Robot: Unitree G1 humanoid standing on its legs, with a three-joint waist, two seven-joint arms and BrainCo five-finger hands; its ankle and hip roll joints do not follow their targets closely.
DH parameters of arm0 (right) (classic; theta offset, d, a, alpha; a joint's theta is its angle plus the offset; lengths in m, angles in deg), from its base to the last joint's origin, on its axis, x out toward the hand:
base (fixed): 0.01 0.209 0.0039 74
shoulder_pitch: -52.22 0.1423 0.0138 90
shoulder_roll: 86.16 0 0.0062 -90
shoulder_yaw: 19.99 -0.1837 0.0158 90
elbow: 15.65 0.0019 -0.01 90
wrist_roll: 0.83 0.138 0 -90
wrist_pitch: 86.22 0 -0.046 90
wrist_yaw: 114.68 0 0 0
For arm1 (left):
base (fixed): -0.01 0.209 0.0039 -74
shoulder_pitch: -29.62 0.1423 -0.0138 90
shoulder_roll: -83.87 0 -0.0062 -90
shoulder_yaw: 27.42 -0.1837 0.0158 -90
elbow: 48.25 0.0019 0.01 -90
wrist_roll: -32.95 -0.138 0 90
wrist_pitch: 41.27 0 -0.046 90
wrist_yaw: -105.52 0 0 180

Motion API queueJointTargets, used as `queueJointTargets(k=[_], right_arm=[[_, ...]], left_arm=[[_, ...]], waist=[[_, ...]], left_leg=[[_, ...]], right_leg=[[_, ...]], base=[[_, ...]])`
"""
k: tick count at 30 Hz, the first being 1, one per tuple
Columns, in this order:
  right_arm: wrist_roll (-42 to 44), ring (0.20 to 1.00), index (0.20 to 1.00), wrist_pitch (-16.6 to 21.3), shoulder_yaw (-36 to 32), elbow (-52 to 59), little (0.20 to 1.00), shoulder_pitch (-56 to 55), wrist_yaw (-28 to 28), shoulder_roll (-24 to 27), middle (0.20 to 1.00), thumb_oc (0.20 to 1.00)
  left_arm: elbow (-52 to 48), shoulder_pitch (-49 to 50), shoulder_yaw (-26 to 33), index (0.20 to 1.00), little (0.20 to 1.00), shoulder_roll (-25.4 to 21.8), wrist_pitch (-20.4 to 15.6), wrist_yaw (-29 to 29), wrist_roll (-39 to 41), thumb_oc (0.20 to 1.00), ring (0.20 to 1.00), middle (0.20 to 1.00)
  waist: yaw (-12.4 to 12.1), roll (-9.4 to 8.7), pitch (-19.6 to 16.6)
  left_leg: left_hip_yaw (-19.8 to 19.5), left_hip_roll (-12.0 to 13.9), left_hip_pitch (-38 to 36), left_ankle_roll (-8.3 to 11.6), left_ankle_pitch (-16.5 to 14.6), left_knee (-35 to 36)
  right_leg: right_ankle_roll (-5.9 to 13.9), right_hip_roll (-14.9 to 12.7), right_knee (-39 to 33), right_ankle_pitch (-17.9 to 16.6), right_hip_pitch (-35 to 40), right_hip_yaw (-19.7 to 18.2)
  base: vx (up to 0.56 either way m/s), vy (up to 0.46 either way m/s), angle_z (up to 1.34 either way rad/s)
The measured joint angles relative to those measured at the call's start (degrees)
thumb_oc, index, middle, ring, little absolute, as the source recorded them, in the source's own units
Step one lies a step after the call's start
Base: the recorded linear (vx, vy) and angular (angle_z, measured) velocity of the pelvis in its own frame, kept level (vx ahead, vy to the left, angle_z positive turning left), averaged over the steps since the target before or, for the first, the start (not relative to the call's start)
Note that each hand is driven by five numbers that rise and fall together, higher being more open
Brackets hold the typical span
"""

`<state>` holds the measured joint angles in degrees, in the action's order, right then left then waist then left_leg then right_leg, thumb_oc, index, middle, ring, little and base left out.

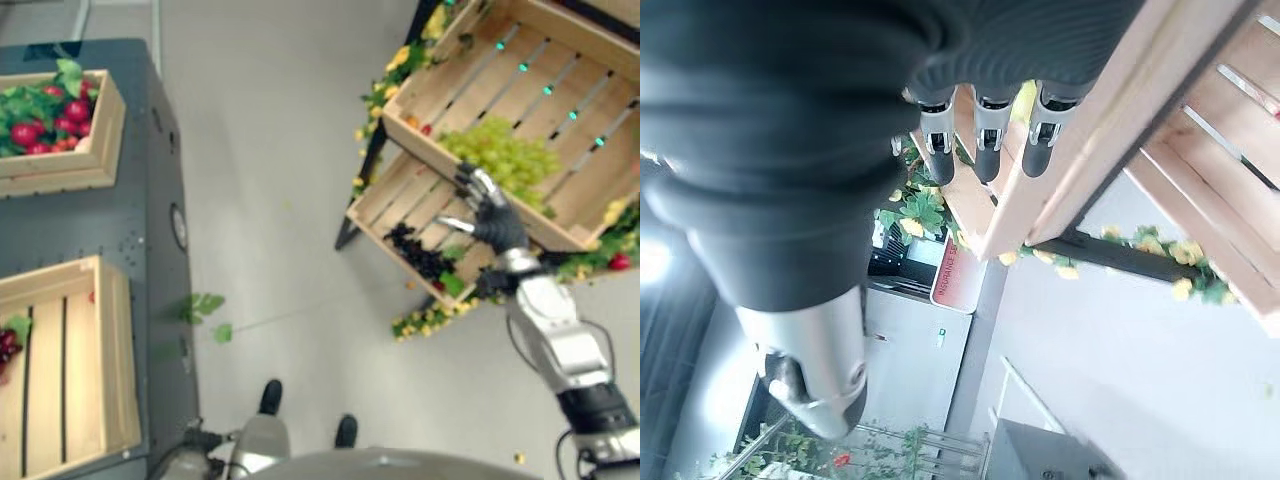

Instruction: Pick up the fruits from the basket on one side to the basket on the other side

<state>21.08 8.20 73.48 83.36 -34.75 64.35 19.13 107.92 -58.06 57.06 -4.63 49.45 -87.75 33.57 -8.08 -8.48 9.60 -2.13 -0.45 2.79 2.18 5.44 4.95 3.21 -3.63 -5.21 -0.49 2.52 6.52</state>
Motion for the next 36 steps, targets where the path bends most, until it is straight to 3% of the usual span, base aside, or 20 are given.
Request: queueJointTargets(k=[12, 17, 22, 24, 25, 28, 29, 30, 31, 32, 33, 35, 36], right_arm=[[-1.0, 1.0, 1.0, 0.3, 3.3, 1.1, 1.0, -5.9, 3.1, -1.4, 1.0, 1.0], [-1.7, 1.0, 1.0, 0.2, 7.8, -1.7, 1.0, -9.3, 4.2, -3.3, 1.0, 1.0], [-5.4, 1.0, 1.0, -0.1, 9.4, -9.7, 1.0, -11.8, 4.2, -4.1, 1.0, 1.0], [-6.7, 1.0, 1.0, 0.0, 10.3, -12.8, 1.0, -12.7, 4.1, -4.4, 1.0, 1.0], [-7.8, 1.0, 1.0, 0.2, 11.0, -16.0, 1.0, -12.6, 4.1, -5.6, 1.0, 1.0], [-10.0, 1.0, 1.0, -0.2, 11.8, -24.3, 1.0, -11.7, 2.9, -7.8, 1.0, 1.0], [-10.1, 1.0, 1.0, -0.1, 12.2, -27.2, 1.0, -11.7, 2.7, -8.1, 1.0, 1.0], [-10.9, 1.0, 1.0, -0.3, 12.4, -30.4, 1.0, -11.6, 2.4, -8.4, 1.0, 1.0], [-12.0, 1.0, 1.0, -1.3, 12.6, -32.0, 1.0, -12.3, 1.9, -8.3, 1.0, 1.0], [-12.3, 1.0, 1.0, -1.3, 12.6, -32.8, 1.0, -12.8, 1.7, -8.3, 1.0, 1.0], [-12.3, 1.0, 1.0, -1.3, 12.4, -34.5, 1.0, -12.9, 1.3, -7.6, 1.0, 1.0], [-12.3, 1.0, 1.0, -1.6, 12.3, -37.4, 1.0, -13.6, 0.8, -7.6, 1.0, 1.0], [-12.5, 1.0, 1.0, -2.0, 12.4, -39.4, 1.0, -13.5, 0.8, -8.5, 1.0, 1.0]], left_arm=[[0.5, 0.9, 0.3, 1.0, 1.0, -0.3, -0.1, -0.2, -2.3, 1.0, 1.0, 1.0], [1.4, 1.1, 1.4, 1.0, 1.0, -0.2, -0.1, -0.2, -2.3, 1.0, 1.0, 1.0], [3.9, 0.6, 1.7, 1.0, 1.0, -0.2, -0.1, -0.4, -2.4, 1.0, 1.0, 1.0], [4.8, 0.3, 1.3, 1.0, 1.0, 0.2, 0.0, -0.4, -2.8, 1.0, 1.0, 1.0], [5.2, 0.1, 0.9, 1.0, 1.0, -0.6, 0.0, -0.5, -3.7, 1.0, 1.0, 1.0], [6.0, -0.5, 0.3, 1.0, 1.0, -0.3, -0.1, -0.5, -4.3, 1.0, 1.0, 1.0], [6.3, -0.9, -0.2, 1.0, 1.0, -0.4, -0.1, -0.6, -4.3, 1.0, 1.0, 1.0], [6.6, -1.4, -0.7, 1.0, 1.0, 0.0, -0.1, -0.5, -4.3, 1.0, 1.0, 1.0], [6.8, -2.0, -1.3, 1.0, 1.0, 0.2, -0.2, -0.4, -4.3, 1.0, 1.0, 1.0], [6.8, -2.9, -1.3, 1.0, 1.0, 0.4, -0.4, -0.4, -4.3, 1.0, 1.0, 1.0], [8.0, -3.0, -3.0, 1.0, 1.0, 1.7, -0.4, -0.3, -4.3, 1.0, 1.0, 1.0], [8.2, -3.7, -4.7, 1.0, 1.0, 2.7, -0.5, -0.2, -4.3, 1.0, 1.0, 1.0], [7.3, -3.3, -5.3, 1.0, 1.0, 2.4, -1.3, -0.1, -4.3, 1.0, 1.0, 1.0]], waist=[[1.8, -0.89, -2.5], [2.3, -1.51, -2.9], [3.4, 0.52, -1.8], [5.6, 1.52, -1.2], [5.9, 1.48, -1.2], [5.8, 1.34, -1.3], [6.0, 1.97, -1.3], [6.8, 2.91, -1.3], [7.7, 3.15, -1.0], [8.6, 3.05, -0.6], [8.8, 5.98, -0.3], [9.4, 7.77, -0.2], [10.4, 8.02, -1.1]], left_leg=[[1.2, -0.6, -0.4, -0.71, -0.7, 0.0], [1.1, -0.6, -0.8, -1.16, -1.0, 0.1], [-3.6, 0.6, -1.5, -1.9, -1.0, 0.3], [-6.5, 1.1, -2.2, -2.7, -0.4, 0.1], [-8.4, 1.3, -2.0, -3.0, -0.2, -0.2], [-10.5, -0.4, -0.8, -2.76, -0.2, -0.8], [-12.1, -0.9, 0.2, -2.68, -0.3, -1.1], [-14.5, -0.9, 1.2, -2.6, -0.4, -1.3], [-15.2, -1.6, 1.0, -2.26, -1.0, -1.8], [-14.4, -2.5, 2.0, -2.73, -2.0, -5.9], [-17.0, -2.7, 3.9, -1.17, -7.2, -12.9], [-22.5, -2.8, 2.3, -0.38, -6.0, -11.3], [-24.0, -2.1, 1.8, -0.85, -5.4, -8.5]], right_leg=[[0.72, -0.8, 0.0, -0.4, 0.1, -1.3], [1.01, -0.9, 0.8, -0.2, 0.2, -1.4], [3.17, 0.1, 13.1, 2.2, -3.7, -2.7], [3.24, 1.2, 19.2, 4.1, -6.5, -5.0], [2.88, 3.3, 18.7, 6.1, -6.7, -8.1], [2.61, 4.0, 10.9, 5.8, -6.2, -8.6], [0.49, 4.3, 9.8, 3.3, -6.0, -9.4], [0.44, 5.9, 9.4, 3.5, -5.0, -12.1], [-1.7, 6.7, 7.9, 4.0, -4.2, -13.6], [-2.84, 6.5, 9.0, 3.5, -3.5, -14.1], [-2.31, 8.5, 14.1, 5.3, -3.8, -16.0], [-3.03, 10.2, 21.2, 6.4, -6.2, -21.3], [-1.75, 9.5, 21.4, 8.2, -7.4, -21.8]], base=[[0.0, 0.049, -0.05], [0.01, 0.041, 0.0], [0.03, 0.055, 0.2], [0.1, 0.018, 0.5], [0.09, -0.046, 0.29], [0.15, -0.082, 0.49], [0.12, -0.032, 0.85], [0.16, -0.115, 1.31], [0.15, -0.152, 1.15], [0.18, -0.211, 1.3], [0.11, -0.202, 1.01], [0.09, -0.2, 1.26], [0.06, -0.157, 1.24]])
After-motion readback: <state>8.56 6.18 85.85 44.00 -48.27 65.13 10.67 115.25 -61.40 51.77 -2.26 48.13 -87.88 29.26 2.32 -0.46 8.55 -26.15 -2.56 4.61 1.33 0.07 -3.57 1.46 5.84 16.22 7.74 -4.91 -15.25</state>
